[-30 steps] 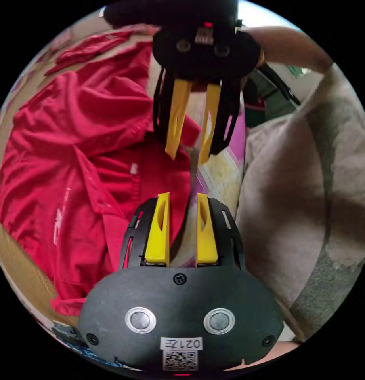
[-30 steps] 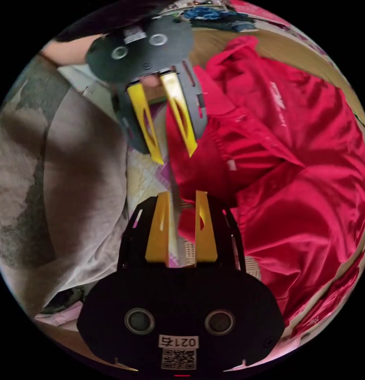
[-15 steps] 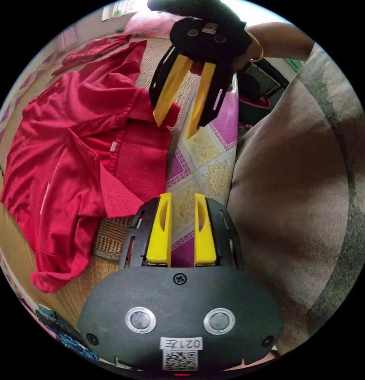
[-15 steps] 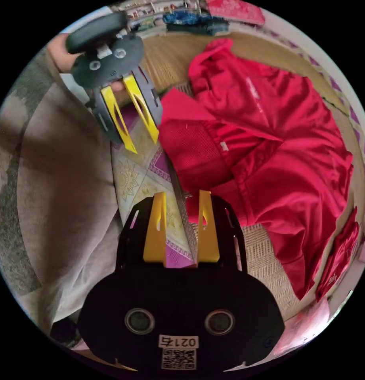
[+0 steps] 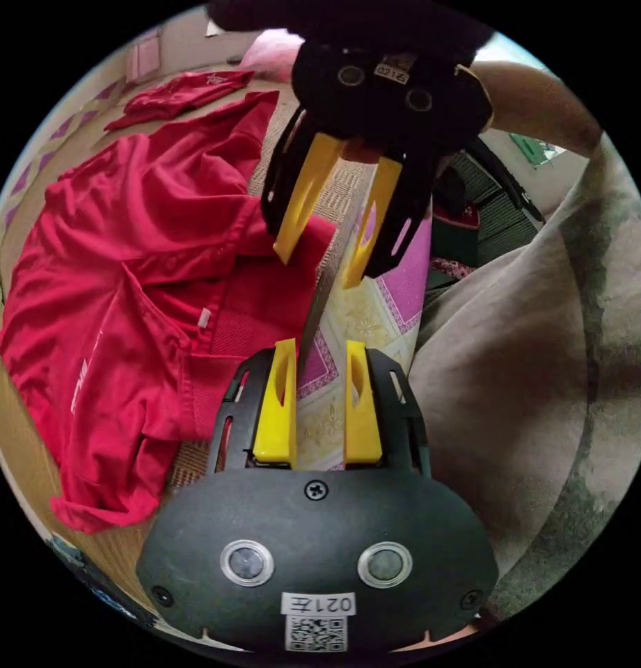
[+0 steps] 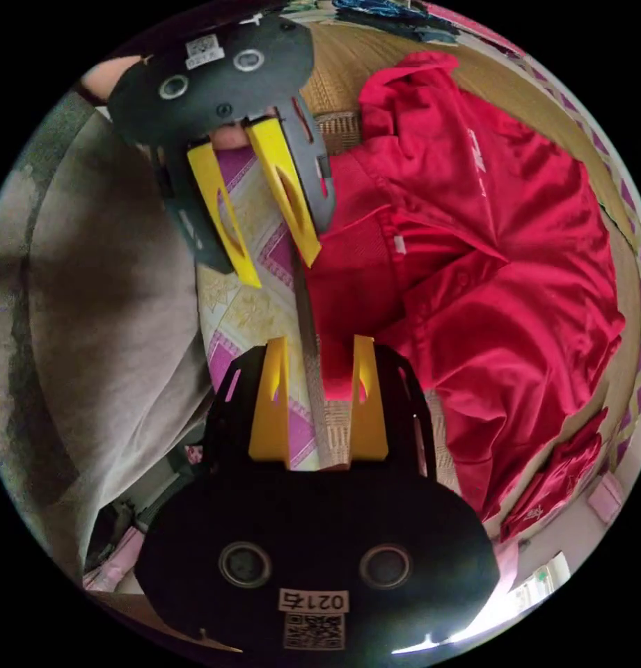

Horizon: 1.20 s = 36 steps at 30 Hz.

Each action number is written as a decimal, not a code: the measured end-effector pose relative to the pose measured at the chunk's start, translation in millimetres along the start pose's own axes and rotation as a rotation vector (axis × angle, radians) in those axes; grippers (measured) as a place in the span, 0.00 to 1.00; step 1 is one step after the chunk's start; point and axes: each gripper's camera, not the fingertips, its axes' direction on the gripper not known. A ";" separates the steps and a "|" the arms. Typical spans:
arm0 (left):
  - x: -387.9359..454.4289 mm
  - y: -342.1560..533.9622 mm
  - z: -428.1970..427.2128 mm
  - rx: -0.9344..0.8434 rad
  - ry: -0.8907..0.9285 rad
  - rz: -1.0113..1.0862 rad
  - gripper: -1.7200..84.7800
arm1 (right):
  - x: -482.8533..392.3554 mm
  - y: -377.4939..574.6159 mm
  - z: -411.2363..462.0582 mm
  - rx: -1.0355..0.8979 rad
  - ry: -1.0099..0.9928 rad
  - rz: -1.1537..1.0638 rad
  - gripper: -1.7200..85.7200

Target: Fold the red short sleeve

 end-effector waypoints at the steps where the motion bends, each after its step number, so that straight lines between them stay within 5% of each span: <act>1: 7.8 14.2 0.1 -0.011 0.002 0.017 0.13 | -4.6 7.2 2.9 -0.010 -0.005 -0.004 0.17; 8: -26.5 68.5 -39.5 0.267 -0.077 -0.192 0.13 | -0.6 60.2 5.4 0.272 0.048 0.217 0.17; 12: -76.6 78.5 28.2 0.136 0.033 -0.348 0.13 | 10.0 62.9 60.8 0.262 -0.028 0.276 0.17; 16: -67.6 102.9 18.4 0.237 0.065 -0.339 0.13 | -0.5 98.9 56.1 0.350 -0.089 0.287 0.17; 19: -54.9 133.9 6.0 0.296 0.074 -0.369 0.13 | 21.8 178.6 46.0 0.543 -0.089 0.554 0.16; 24: -45.4 170.1 5.4 0.320 0.076 -0.465 0.13 | 82.8 360.1 110.6 0.929 -0.367 1.341 0.16; 28: -35.3 173.5 10.9 0.285 0.019 -0.492 0.12 | 89.9 371.3 123.8 0.840 -0.185 1.377 0.17; 32: -32.2 172.1 22.3 0.260 -0.007 -0.533 0.12 | 90.6 305.8 129.8 0.527 0.180 1.111 0.17; 36: -34.3 172.3 35.4 0.234 -0.013 -0.573 0.12 | 68.8 281.9 161.1 0.334 0.436 0.990 0.06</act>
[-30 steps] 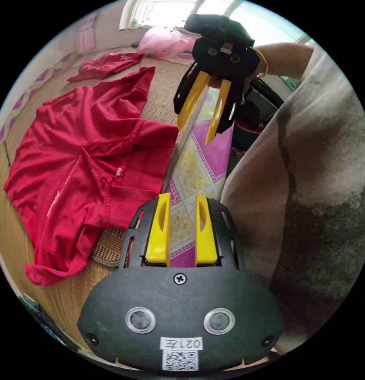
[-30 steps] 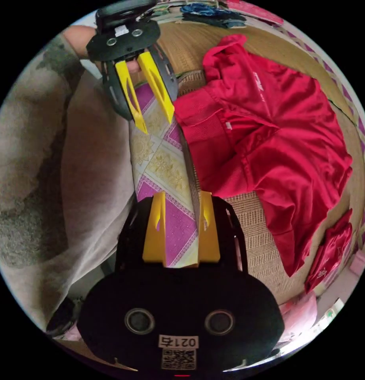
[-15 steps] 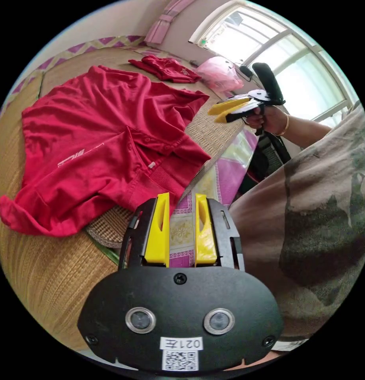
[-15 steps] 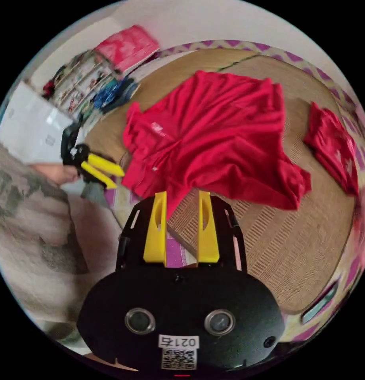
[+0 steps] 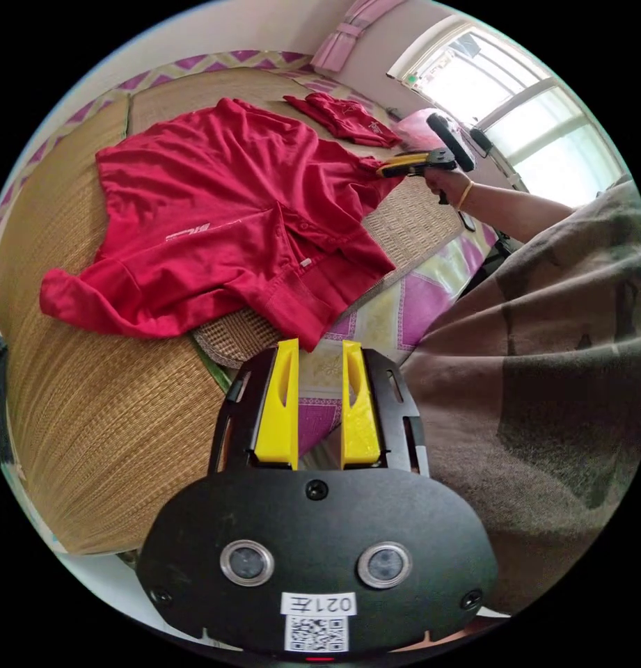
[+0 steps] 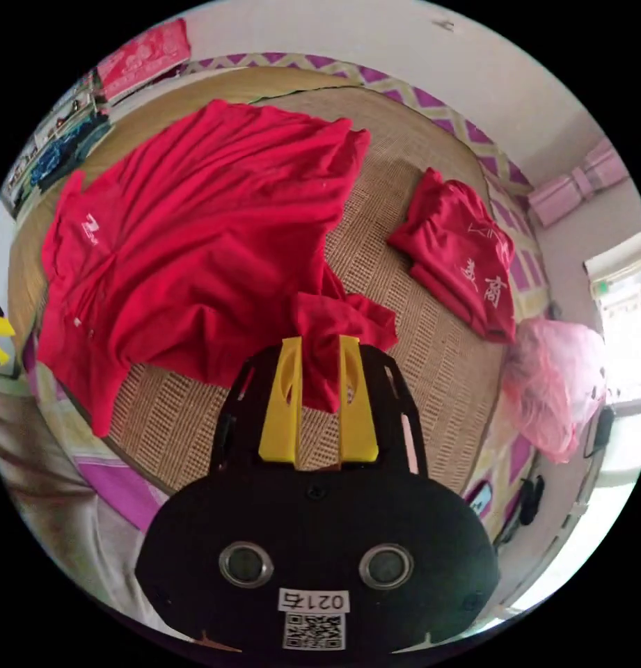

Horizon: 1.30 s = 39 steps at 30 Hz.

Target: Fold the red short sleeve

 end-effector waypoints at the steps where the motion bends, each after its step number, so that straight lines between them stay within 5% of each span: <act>1: -0.2 0.8 2.6 -0.005 -0.008 -0.008 0.12 | 5.9 7.2 -0.5 0.011 0.002 0.048 0.06; 15: 1.3 -32.9 58.1 -0.017 -0.014 -0.030 0.12 | 127.1 256.5 80.6 0.128 -0.706 1.243 0.07; 22: -0.1 -37.7 83.1 0.020 -0.013 -0.103 0.12 | 120.6 247.9 66.1 0.117 -0.655 1.078 0.13; 28: 9.0 -32.7 110.7 0.005 -0.042 -0.145 0.12 | 129.5 240.3 97.5 0.060 -0.602 1.151 0.10; 35: 8.5 2.1 114.6 0.093 -0.097 -0.287 0.12 | 147.3 246.4 70.9 0.314 -0.811 1.275 0.02; 39: -8.5 25.6 125.9 0.138 -0.105 -0.368 0.12 | 142.5 201.6 24.9 0.373 -0.782 1.148 0.02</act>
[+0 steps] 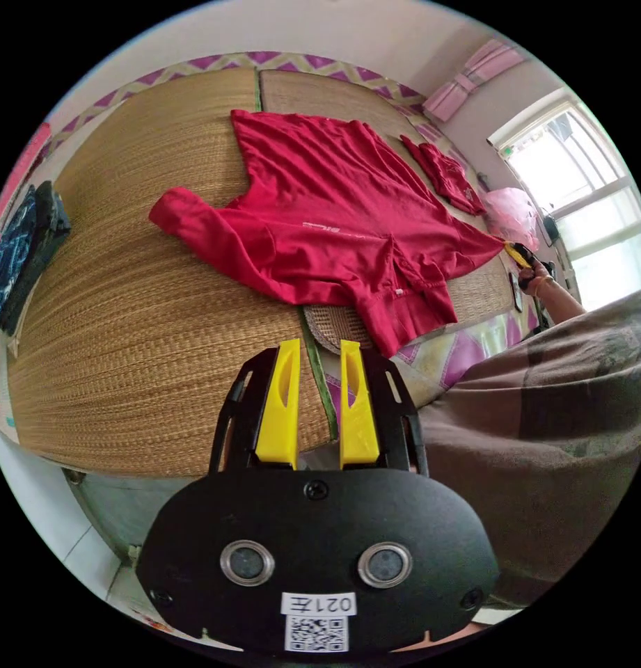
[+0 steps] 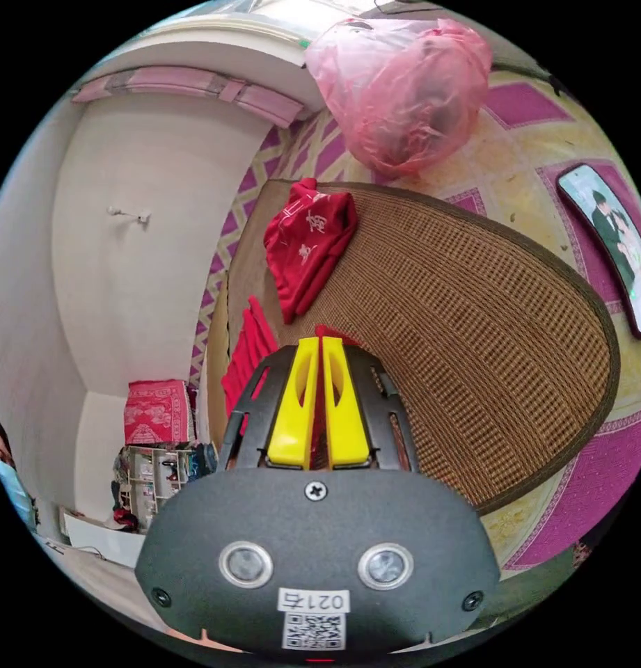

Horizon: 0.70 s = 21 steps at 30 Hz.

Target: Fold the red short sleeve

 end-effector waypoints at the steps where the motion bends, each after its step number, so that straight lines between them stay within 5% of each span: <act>1: -9.3 3.3 6.0 0.006 -0.003 -0.019 0.12 | -12.5 -0.2 0.8 -0.001 0.005 -0.027 0.02; 12: -69.5 -11.4 58.1 0.092 0.103 -0.012 0.12 | -307.9 108.0 150.6 -0.245 0.398 -0.881 0.01; 21: -81.2 2.1 93.1 0.060 0.129 0.069 0.12 | -322.3 127.8 273.6 -0.570 0.580 -0.812 0.02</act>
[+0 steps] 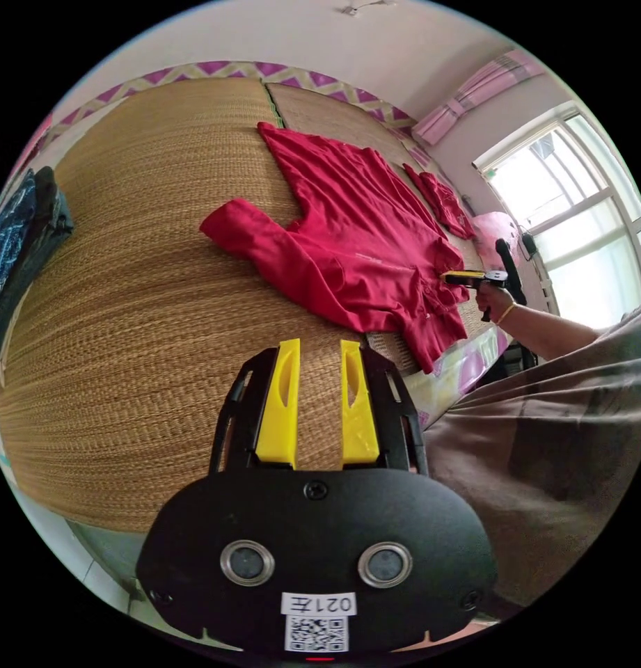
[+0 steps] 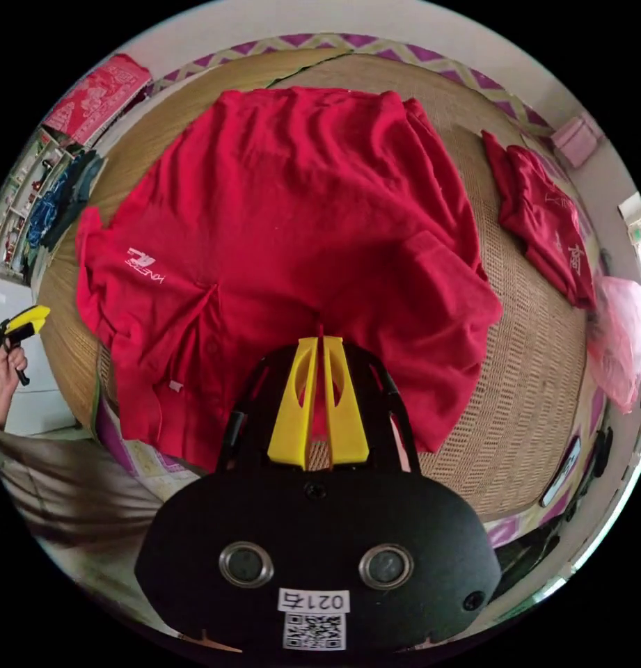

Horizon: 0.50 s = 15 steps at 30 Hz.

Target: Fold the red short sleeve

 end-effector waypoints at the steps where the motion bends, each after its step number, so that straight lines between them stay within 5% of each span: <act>1: -3.5 2.9 3.2 0.001 0.012 -0.001 0.12 | 1.1 -1.2 -6.4 0.011 -0.010 0.009 0.02; 7: -11.8 3.0 46.2 -0.019 0.061 -0.008 0.12 | -1.2 -23.5 -15.4 -0.129 -0.115 0.009 0.06; 11: -7.3 -12.4 68.0 0.013 0.061 -0.013 0.13 | -1.7 -46.3 -67.8 0.033 -0.201 0.110 0.08; 15: -21.3 -23.6 87.1 0.084 0.075 -0.134 0.14 | -62.5 -85.8 -105.9 0.107 -0.271 -0.082 0.10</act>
